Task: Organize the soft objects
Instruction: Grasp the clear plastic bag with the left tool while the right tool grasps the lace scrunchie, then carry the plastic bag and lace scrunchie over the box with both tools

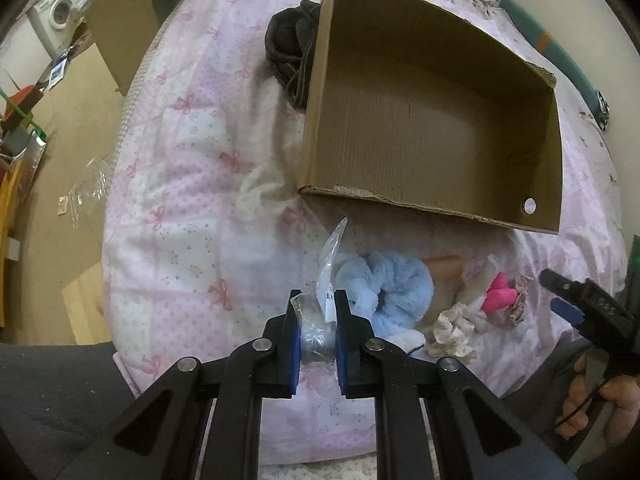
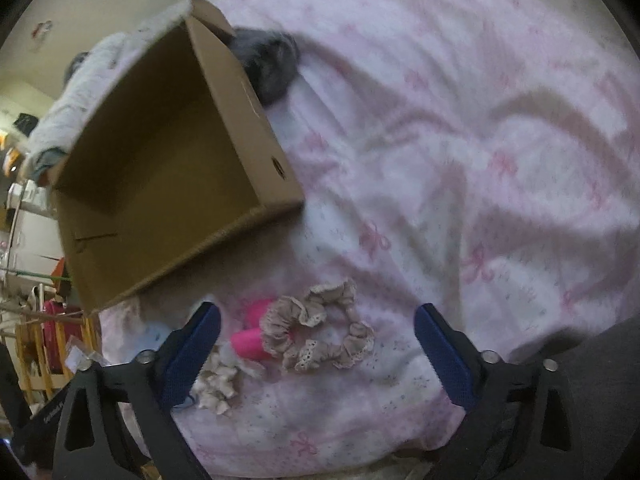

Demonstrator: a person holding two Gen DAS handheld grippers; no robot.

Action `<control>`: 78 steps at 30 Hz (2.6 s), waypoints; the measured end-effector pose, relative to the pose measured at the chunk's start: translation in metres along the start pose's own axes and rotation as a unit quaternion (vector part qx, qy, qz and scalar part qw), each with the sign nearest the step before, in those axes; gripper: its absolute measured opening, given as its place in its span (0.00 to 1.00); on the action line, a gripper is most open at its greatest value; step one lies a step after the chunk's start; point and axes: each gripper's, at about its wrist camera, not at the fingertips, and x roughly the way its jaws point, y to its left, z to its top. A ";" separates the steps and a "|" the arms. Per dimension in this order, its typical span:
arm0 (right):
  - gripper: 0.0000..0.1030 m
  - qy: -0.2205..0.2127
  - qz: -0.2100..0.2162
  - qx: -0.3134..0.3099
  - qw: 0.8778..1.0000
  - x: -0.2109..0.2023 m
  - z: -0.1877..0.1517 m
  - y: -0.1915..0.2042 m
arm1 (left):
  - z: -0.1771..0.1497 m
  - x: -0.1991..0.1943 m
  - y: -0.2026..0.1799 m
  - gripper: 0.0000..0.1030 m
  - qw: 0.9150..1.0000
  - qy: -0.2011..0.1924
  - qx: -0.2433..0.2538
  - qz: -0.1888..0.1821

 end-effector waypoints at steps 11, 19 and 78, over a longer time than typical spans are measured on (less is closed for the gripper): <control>0.83 0.056 -0.052 -0.014 0.997 0.052 -0.002 0.008 | 0.000 0.007 0.004 0.12 1.000 0.003 -0.018 -0.008; 0.31 0.069 -0.079 -0.045 0.993 0.062 -0.006 0.021 | 0.000 0.009 0.004 0.12 1.000 0.003 -0.016 -0.005; 0.15 -0.172 0.181 -0.184 0.951 -0.082 0.052 0.100 | 0.096 -0.059 -0.055 0.12 0.986 -0.163 0.037 0.013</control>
